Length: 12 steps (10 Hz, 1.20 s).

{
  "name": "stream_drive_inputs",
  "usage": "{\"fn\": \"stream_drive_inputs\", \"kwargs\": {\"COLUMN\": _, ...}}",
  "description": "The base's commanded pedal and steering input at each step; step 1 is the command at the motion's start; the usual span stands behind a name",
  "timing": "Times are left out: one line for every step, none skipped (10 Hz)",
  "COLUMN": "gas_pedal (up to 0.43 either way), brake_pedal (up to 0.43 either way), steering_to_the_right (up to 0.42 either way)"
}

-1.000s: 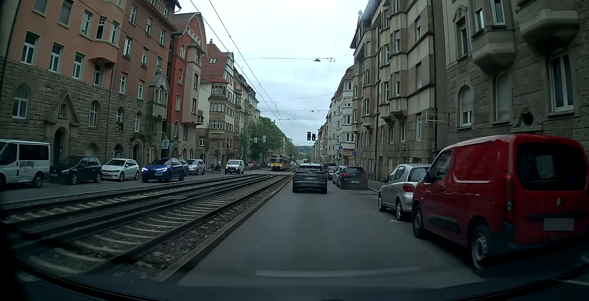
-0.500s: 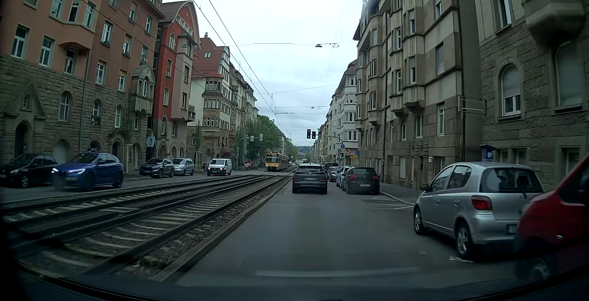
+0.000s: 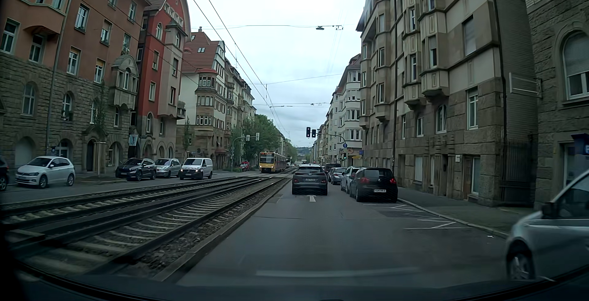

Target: Follow the waypoints while adhering to traffic rules and regulations

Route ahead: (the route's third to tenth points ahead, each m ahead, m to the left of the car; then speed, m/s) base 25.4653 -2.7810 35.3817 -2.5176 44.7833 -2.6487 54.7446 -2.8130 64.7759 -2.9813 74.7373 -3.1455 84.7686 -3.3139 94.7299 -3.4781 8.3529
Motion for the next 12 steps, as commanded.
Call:
{"fn": "stream_drive_inputs", "kwargs": {"gas_pedal": 0.008, "brake_pedal": 0.000, "steering_to_the_right": 0.001}}
{"fn": "stream_drive_inputs", "kwargs": {"gas_pedal": 0.008, "brake_pedal": 0.000, "steering_to_the_right": 0.001}}
{"fn": "stream_drive_inputs", "kwargs": {"gas_pedal": 0.008, "brake_pedal": 0.000, "steering_to_the_right": 0.000}}
{"fn": "stream_drive_inputs", "kwargs": {"gas_pedal": 0.008, "brake_pedal": 0.000, "steering_to_the_right": 0.000}}
{"fn": "stream_drive_inputs", "kwargs": {"gas_pedal": 0.008, "brake_pedal": 0.000, "steering_to_the_right": 0.000}}
{"fn": "stream_drive_inputs", "kwargs": {"gas_pedal": 0.008, "brake_pedal": 0.000, "steering_to_the_right": 0.001}}
{"fn": "stream_drive_inputs", "kwargs": {"gas_pedal": 0.008, "brake_pedal": 0.000, "steering_to_the_right": 0.002}}
{"fn": "stream_drive_inputs", "kwargs": {"gas_pedal": 0.008, "brake_pedal": 0.000, "steering_to_the_right": 0.002}}
{"fn": "stream_drive_inputs", "kwargs": {"gas_pedal": 0.008, "brake_pedal": 0.000, "steering_to_the_right": 0.002}}
{"fn": "stream_drive_inputs", "kwargs": {"gas_pedal": 0.008, "brake_pedal": 0.000, "steering_to_the_right": 0.003}}
{"fn": "stream_drive_inputs", "kwargs": {"gas_pedal": 0.008, "brake_pedal": 0.000, "steering_to_the_right": 0.002}}
{"fn": "stream_drive_inputs", "kwargs": {"gas_pedal": 0.008, "brake_pedal": 0.000, "steering_to_the_right": 0.002}}
